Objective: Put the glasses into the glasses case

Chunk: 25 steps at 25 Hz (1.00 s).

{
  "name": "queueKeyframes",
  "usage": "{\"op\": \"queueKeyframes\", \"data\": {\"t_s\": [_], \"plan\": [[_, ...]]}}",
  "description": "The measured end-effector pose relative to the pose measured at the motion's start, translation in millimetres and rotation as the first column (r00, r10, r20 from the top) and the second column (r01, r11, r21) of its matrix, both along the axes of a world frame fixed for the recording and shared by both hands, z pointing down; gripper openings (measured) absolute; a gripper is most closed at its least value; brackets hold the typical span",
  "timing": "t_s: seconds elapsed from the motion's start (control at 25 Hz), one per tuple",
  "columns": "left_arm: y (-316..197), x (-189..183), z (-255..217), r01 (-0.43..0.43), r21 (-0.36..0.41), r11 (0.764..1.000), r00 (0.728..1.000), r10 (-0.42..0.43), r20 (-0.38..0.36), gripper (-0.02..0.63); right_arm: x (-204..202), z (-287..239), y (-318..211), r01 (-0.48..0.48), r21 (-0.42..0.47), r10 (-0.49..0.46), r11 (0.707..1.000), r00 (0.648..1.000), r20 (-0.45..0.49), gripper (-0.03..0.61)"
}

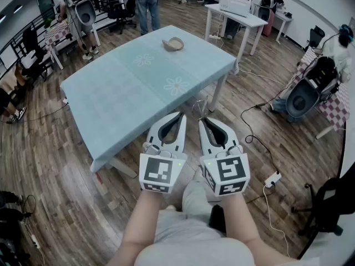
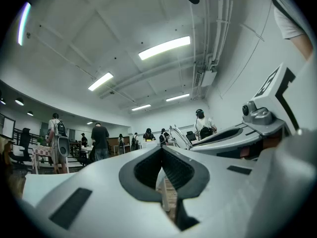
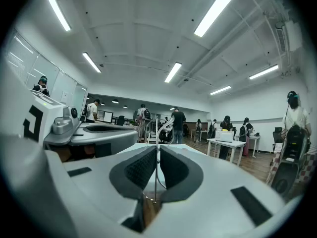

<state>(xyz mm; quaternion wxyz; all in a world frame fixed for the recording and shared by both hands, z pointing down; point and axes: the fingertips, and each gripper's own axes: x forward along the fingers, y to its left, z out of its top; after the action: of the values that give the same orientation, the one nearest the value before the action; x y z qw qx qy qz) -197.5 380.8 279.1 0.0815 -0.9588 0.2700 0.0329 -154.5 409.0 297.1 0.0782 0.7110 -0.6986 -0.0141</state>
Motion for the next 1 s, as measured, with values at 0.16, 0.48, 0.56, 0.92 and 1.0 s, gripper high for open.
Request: {"op": "queueKeyframes", "data": {"t_s": [0.16, 0.48, 0.56, 0.92, 1.0], "plan": [[-3.5, -2.1, -3.3, -0.003, -0.009, 1.000, 1.000, 0.003, -0.013, 0.009, -3.6, -4.9, -2.0, 0.008, 0.005, -0.008, 1.000, 1.000, -0.022, 0.029], [-12.4, 10.7, -1.2, -0.022, -0.023, 0.999, 0.999, 0.021, -0.029, 0.009, 4.3, -6.3, -10.3, 0.012, -0.001, -0.012, 1.000, 0.999, -0.048, 0.029], [-15.6, 15.0, -2.0, -0.028, -0.023, 0.999, 0.999, 0.027, -0.029, 0.009, 8.0, -6.2, -14.1, 0.010, -0.002, -0.010, 1.000, 0.999, -0.044, 0.029], [-52.6, 32.4, -3.3, -0.009, -0.033, 0.999, 1.000, 0.008, -0.026, 0.009, 31.1, -4.0, -48.9, 0.019, -0.001, -0.019, 1.000, 1.000, 0.002, 0.029], [-61.8, 39.7, -1.9, -0.007, -0.037, 0.999, 1.000, 0.006, -0.021, 0.009, 38.4, -2.6, -58.9, 0.021, -0.007, -0.021, 1.000, 1.000, 0.010, 0.029]]}}
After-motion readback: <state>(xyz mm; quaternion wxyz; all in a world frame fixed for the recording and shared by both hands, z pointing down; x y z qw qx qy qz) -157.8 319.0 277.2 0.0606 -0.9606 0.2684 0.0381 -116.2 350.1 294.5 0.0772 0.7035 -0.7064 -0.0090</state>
